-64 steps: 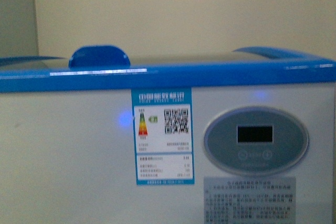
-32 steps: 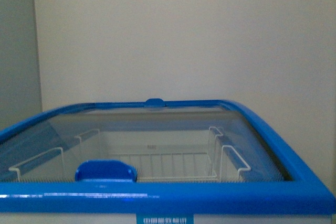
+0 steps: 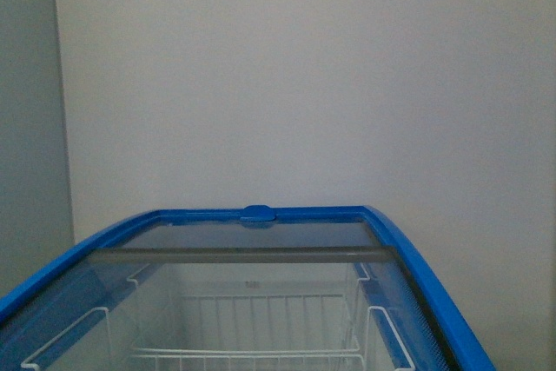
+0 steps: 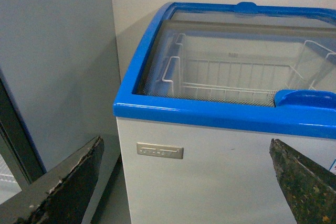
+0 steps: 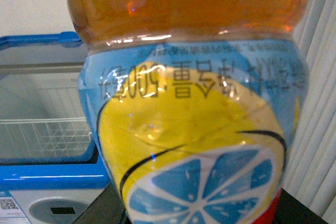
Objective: Put drink in fridge
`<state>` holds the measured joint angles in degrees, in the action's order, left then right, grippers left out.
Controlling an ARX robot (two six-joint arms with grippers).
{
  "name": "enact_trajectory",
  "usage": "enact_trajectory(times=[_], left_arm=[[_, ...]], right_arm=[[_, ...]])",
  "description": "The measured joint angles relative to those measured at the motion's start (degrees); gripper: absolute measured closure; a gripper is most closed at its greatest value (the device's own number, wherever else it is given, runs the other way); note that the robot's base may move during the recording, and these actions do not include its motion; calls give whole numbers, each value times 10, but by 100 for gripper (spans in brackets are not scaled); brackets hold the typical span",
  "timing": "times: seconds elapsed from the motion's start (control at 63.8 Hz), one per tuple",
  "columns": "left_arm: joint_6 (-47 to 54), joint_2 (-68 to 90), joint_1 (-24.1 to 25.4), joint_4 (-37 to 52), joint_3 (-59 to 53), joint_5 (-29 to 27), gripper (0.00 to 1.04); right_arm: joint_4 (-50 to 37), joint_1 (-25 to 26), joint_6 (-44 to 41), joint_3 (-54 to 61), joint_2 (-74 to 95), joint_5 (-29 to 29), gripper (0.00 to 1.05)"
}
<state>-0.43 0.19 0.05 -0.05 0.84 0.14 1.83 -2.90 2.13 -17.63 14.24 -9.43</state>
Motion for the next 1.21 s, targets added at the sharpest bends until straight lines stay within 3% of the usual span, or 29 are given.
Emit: enact_trajectory(times=[0.094,0.298,0.502,0.659,0.784,0.925,1.207], left_arm=[[-67,46,13,-20,15,56,8],[-110,252,73,160,52,124,8],[-16,485,96,375,122,185,8],[158,678,69,510,193,291,8],[336,759,50,456,257,382,8],[466,783,33,367,308,451,8],[620,857,-6,259,382,472,8]], right_arm=[[0,0,0,0,0,0,68],[0,0,0,0,0,0,68],[0,0,0,0,0,0,68],[0,0,0,0,0,0,68],[0,0,0,0,0,0,68],[0,0,0,0,0,0,68],[0,0,0,0,0,0,68]])
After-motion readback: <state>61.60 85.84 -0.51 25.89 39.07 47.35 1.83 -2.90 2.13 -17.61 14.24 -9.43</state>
